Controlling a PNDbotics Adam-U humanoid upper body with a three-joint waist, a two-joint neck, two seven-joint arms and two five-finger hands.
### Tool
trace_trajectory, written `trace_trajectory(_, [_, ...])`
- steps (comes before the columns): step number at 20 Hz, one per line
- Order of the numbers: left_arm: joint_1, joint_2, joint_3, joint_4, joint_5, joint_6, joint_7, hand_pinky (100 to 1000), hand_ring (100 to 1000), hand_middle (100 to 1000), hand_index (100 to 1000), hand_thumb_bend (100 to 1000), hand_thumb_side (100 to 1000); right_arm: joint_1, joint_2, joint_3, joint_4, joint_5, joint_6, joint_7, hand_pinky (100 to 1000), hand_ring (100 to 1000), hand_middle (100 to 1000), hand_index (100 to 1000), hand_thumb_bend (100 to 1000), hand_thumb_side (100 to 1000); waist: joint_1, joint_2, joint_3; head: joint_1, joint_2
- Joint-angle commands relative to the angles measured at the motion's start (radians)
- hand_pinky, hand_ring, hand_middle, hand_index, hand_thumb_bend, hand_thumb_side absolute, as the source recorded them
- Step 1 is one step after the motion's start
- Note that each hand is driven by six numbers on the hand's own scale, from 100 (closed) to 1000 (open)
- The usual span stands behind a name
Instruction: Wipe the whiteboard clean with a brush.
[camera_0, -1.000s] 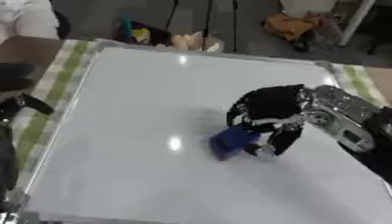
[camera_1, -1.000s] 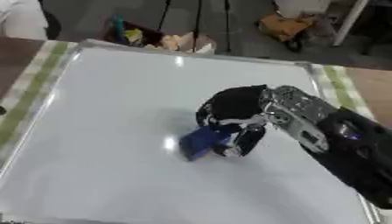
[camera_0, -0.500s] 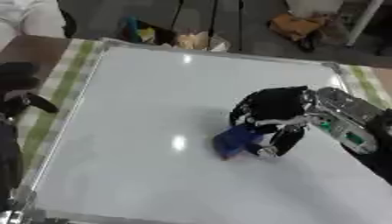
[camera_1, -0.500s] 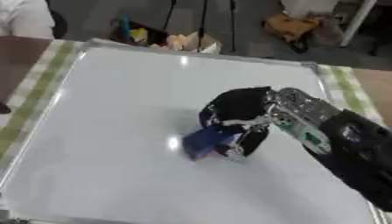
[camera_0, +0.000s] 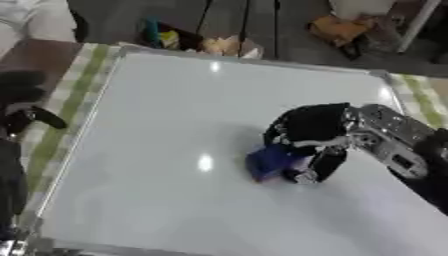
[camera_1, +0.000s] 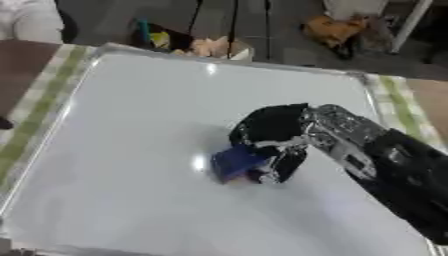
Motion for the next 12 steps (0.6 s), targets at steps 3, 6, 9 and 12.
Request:
trace_trajectory(3, [-0.013,0.007,-0.003,-0.018,0.004,0.000,-0.002,431,790,682,643,100,929,-0.013,-0.014,-0.011,-0.001,-0.011,0.006,-0.003,730,749,605,100,147,338,0.003,-0.020,-0.001,0.006,-0.013])
trace_trajectory(6, [-0.013,0.007,-0.004,-0.018,0.004,0.000,-0.003,431,790,683,643,100,929,-0.015,-0.014,-0.011,-0.005,-0.012,0.009,-0.009,726,740,568,100,100,354,0.003,-0.020,-0.003,0.007,-0.013])
trace_trajectory(9, [-0.012,0.008,-0.004,-0.018,0.004,0.001,-0.004,431,791,684,643,100,929,-0.018,-0.015,-0.013,-0.011,-0.015,0.014,-0.019,721,733,538,100,110,341,0.004,-0.021,-0.005,0.007,-0.012])
trace_trajectory(12, [-0.011,0.007,-0.005,-0.018,0.004,0.001,-0.005,431,791,684,643,100,928,-0.018,-0.018,-0.015,-0.017,-0.020,0.017,-0.029,719,731,527,100,101,345,0.005,-0.022,-0.007,0.008,-0.012])
